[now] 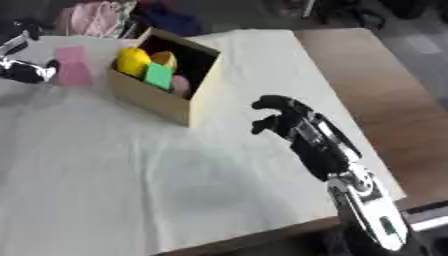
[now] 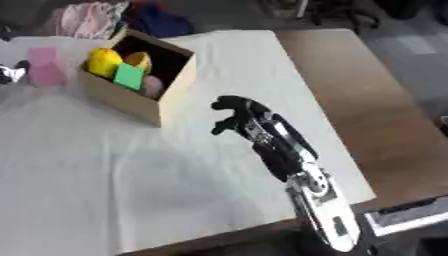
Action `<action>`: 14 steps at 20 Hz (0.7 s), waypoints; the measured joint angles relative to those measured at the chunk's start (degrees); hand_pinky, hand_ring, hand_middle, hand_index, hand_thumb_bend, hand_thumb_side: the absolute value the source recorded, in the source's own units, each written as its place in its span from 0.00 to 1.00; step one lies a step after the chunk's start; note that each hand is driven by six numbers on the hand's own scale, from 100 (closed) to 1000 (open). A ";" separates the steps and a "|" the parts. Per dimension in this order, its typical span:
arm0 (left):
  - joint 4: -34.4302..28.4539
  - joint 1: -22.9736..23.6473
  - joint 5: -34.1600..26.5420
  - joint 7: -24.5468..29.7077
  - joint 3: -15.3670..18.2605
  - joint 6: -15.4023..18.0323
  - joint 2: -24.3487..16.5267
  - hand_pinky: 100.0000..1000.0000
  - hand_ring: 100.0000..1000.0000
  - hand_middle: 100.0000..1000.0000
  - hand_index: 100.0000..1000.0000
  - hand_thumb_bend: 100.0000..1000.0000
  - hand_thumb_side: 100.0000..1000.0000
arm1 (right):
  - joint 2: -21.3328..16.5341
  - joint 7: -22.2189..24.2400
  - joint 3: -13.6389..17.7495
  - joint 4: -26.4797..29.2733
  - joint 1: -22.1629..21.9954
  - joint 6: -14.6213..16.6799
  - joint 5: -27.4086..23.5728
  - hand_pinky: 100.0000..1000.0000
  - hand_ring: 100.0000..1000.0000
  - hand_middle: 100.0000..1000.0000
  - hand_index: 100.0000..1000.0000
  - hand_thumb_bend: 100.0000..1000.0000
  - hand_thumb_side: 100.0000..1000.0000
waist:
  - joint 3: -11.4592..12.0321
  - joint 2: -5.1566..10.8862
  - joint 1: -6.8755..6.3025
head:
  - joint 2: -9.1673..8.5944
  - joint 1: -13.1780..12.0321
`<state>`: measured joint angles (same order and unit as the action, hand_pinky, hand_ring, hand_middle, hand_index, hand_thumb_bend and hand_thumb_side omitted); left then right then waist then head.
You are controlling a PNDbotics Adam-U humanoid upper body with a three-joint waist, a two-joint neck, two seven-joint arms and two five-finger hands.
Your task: Pick up objects on the table and place them in the box.
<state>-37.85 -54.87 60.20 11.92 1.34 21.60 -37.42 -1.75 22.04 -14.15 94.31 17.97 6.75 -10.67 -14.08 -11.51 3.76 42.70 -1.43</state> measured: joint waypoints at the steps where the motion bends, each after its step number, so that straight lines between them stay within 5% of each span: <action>1: 0.05 0.13 0.04 0.60 0.00 0.16 0.00 0.85 0.81 0.92 0.98 0.18 0.40 | 0.01 -0.01 0.00 0.00 0.02 -0.01 0.00 0.82 0.59 0.77 0.83 0.00 0.67 | -0.02 -0.12 0.05 | -0.02 0.00; 6: 0.44 1.01 0.86 2.63 -0.01 1.34 0.01 0.84 0.80 0.91 0.98 0.25 0.44 | 0.05 -0.04 0.01 0.01 0.19 -0.04 0.00 0.82 0.59 0.77 0.83 0.00 0.67 | -0.03 -0.19 0.21 | -0.25 0.00; 9: 0.68 1.23 1.46 3.30 0.00 1.88 0.04 0.80 0.75 0.86 0.95 0.26 0.21 | 0.05 -0.04 0.01 0.01 0.20 -0.05 0.00 0.82 0.59 0.77 0.83 0.00 0.67 | 0.05 -0.20 0.21 | -0.26 0.00; 14: -0.09 1.77 2.06 0.81 0.58 0.23 0.20 0.80 0.74 0.86 0.94 0.26 0.14 | 0.06 -0.03 0.01 0.01 0.20 -0.05 0.00 0.82 0.59 0.77 0.83 0.00 0.67 | 0.31 -0.20 0.30 | -0.40 0.03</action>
<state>-37.94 -53.11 62.26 12.74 1.92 21.83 -37.22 -1.69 22.01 -14.14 94.31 18.17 6.70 -10.67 -13.77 -11.71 4.07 42.30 -1.40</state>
